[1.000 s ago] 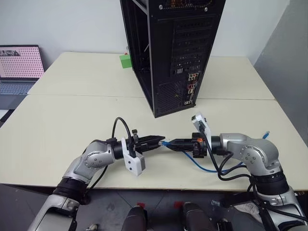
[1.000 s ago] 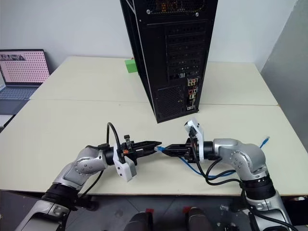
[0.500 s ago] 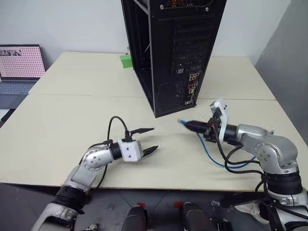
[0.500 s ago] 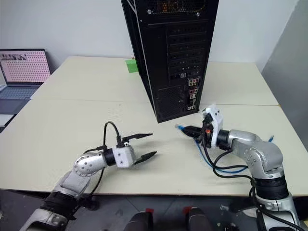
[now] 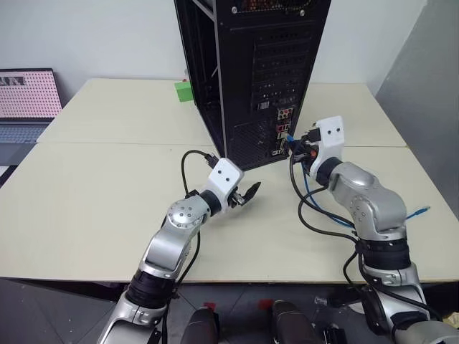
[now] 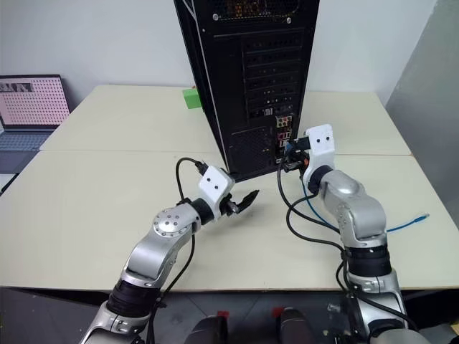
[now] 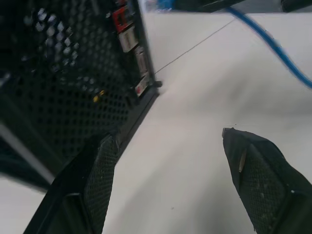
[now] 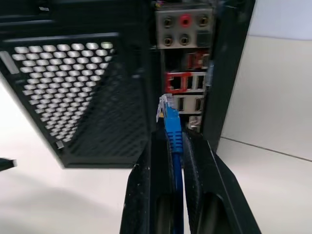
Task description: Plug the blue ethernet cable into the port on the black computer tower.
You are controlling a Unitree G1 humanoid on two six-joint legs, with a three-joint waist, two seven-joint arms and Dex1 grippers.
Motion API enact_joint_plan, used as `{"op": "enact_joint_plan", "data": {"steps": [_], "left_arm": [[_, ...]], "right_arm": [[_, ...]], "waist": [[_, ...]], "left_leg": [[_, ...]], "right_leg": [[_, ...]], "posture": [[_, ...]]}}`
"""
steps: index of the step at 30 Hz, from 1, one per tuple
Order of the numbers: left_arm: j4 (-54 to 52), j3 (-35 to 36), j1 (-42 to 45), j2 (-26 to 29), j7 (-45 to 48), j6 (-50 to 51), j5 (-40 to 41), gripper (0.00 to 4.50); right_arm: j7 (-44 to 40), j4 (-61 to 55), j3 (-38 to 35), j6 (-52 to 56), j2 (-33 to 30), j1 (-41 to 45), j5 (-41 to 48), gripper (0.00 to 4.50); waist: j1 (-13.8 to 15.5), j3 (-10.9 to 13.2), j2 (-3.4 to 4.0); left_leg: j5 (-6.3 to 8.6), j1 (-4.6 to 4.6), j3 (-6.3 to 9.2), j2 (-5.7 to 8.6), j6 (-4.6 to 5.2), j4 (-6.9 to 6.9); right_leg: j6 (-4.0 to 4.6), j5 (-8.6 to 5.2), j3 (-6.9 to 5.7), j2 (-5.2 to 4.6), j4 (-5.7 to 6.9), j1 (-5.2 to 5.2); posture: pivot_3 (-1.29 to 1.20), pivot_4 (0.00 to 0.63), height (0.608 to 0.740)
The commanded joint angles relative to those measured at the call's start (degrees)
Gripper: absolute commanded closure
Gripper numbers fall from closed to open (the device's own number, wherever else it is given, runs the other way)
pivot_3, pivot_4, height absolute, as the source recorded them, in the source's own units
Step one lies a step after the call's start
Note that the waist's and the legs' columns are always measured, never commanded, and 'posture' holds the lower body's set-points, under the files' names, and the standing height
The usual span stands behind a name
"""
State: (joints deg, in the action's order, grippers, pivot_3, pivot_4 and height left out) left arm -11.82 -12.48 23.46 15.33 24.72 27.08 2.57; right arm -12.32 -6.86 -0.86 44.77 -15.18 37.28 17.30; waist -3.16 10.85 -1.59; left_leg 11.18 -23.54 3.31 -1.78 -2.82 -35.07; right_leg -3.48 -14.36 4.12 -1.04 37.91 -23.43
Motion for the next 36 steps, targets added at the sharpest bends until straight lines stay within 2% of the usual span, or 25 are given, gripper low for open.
{"op": "enact_joint_plan", "data": {"steps": [1,7,36], "left_arm": [[-3.6,1.5,1.0,-0.9,-2.1,2.7,-0.1,0.94],[-5.5,1.7,0.5,-0.9,-2.2,4.8,0.3,0.94],[-7.3,2.3,0.9,-2.4,-0.8,7.4,4.7,0.94]], "right_arm": [[-0.1,2.1,-0.4,-2.9,0.7,3.0,-1.1,4.5],[-0.4,6.9,-1.1,-4.7,2.0,5.9,-1.1,4.5],[-2.2,13.1,-0.6,-7.9,1.4,8.5,-3.3,4.5]], "waist": [[0.0,0.0,0.0],[0.0,0.0,0.0],[0.0,0.0,0.0]], "left_leg": [[0.0,0.0,0.0,0.0,0.0,0.01],[0.0,0.0,0.0,0.0,0.0,0.0],[0.0,-0.03,0.0,0.01,0.0,0.0]], "right_leg": [[0.0,0.0,0.0,0.0,0.0,0.0],[0.0,0.0,0.0,0.0,0.01,0.0],[0.01,0.0,0.0,-0.01,-0.02,-0.01]], "posture": [[0.0,0.15,0.74],[0.0,0.15,0.74],[0.0,0.15,0.74]]}}
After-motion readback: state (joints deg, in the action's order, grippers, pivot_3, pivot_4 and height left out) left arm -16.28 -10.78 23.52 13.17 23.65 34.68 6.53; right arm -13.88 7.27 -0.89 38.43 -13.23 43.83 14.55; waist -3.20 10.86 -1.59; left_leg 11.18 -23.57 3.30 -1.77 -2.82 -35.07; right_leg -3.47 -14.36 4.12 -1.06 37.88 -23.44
